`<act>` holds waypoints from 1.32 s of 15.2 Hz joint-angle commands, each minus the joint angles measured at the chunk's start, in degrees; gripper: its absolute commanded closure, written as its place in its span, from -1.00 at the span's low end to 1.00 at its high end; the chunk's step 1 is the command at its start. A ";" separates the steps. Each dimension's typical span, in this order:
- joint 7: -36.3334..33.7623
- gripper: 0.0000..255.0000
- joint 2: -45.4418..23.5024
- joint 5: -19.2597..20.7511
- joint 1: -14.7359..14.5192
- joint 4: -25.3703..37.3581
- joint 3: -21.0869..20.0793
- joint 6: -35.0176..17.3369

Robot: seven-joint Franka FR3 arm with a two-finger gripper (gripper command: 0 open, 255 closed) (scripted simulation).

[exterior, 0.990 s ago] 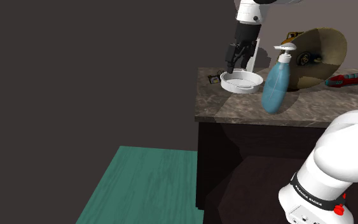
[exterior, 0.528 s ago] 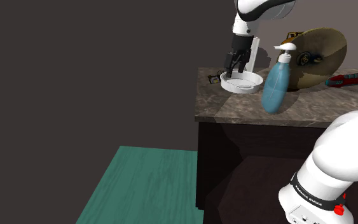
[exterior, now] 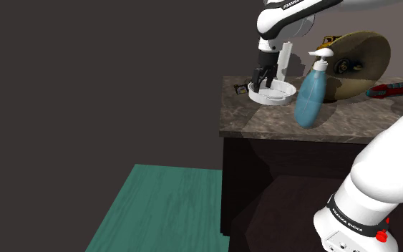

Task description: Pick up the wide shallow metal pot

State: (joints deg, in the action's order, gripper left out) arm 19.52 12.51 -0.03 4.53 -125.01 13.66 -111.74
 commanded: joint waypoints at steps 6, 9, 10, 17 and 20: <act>0.68 -1.00 -1.72 -0.33 0.06 -3.40 0.35 -5.04; 0.78 1.00 -1.75 -0.33 0.10 -3.33 0.41 -5.00; 0.79 1.00 -1.78 -0.33 0.10 -3.30 0.42 -4.99; 0.68 1.00 -1.72 -0.33 0.06 -3.40 0.35 -5.04; 0.45 1.00 -0.98 -0.16 0.06 -1.76 0.23 -2.70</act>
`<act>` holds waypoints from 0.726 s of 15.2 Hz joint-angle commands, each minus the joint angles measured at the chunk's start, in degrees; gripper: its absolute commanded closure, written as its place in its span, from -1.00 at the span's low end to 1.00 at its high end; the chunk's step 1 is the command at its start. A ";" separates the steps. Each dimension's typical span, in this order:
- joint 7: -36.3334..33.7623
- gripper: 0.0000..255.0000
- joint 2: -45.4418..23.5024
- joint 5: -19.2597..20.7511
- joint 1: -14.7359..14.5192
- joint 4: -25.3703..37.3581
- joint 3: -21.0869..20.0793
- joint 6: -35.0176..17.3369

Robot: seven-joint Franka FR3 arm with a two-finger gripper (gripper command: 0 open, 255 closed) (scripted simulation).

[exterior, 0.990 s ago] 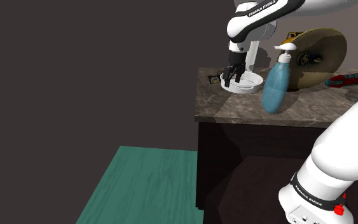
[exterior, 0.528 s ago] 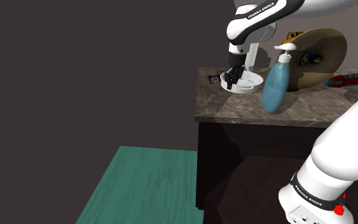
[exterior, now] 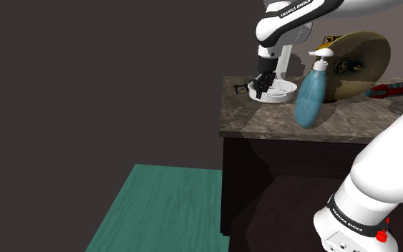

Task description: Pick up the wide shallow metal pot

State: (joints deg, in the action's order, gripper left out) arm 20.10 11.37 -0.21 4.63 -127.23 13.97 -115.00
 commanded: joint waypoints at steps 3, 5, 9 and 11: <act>-0.33 1.00 0.77 0.16 -0.04 2.20 -0.18 2.90; -0.45 1.00 1.11 0.22 -0.05 3.41 -0.25 4.45; -0.66 1.00 1.65 0.32 -0.08 5.98 -0.37 7.54; -0.74 1.00 1.84 0.35 -0.10 7.34 -0.43 9.08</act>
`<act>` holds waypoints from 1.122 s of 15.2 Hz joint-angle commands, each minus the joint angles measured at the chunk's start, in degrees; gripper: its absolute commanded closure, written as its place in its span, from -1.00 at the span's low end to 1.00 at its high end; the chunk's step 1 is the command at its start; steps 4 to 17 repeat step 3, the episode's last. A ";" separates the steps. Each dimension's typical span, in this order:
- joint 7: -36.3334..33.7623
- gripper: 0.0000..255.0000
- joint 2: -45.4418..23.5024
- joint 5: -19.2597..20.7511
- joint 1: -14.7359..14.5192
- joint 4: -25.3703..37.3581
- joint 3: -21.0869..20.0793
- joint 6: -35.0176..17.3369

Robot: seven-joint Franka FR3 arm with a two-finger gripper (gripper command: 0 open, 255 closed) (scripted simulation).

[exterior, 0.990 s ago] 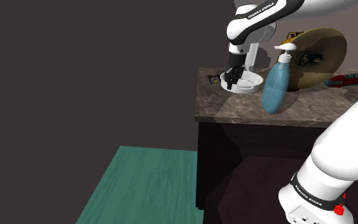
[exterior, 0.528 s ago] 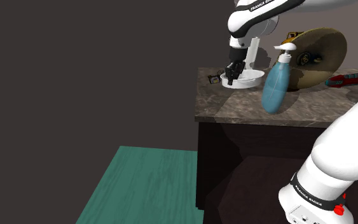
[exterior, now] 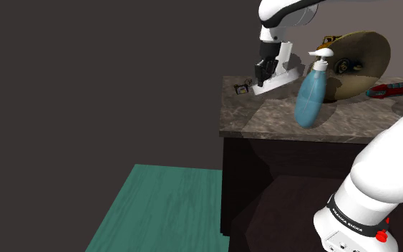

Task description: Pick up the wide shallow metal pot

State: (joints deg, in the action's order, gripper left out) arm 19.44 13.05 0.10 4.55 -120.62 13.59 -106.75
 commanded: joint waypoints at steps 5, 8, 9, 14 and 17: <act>-0.13 1.00 0.25 0.05 -0.03 1.53 -0.08 1.72; -0.13 1.00 0.25 0.05 -0.03 1.53 -0.08 1.72; -0.13 1.00 0.25 0.05 -0.03 1.53 -0.08 1.72; -0.13 1.00 0.25 0.05 -0.03 1.53 -0.08 1.72; -0.13 1.00 0.25 0.05 -0.03 1.53 -0.08 1.72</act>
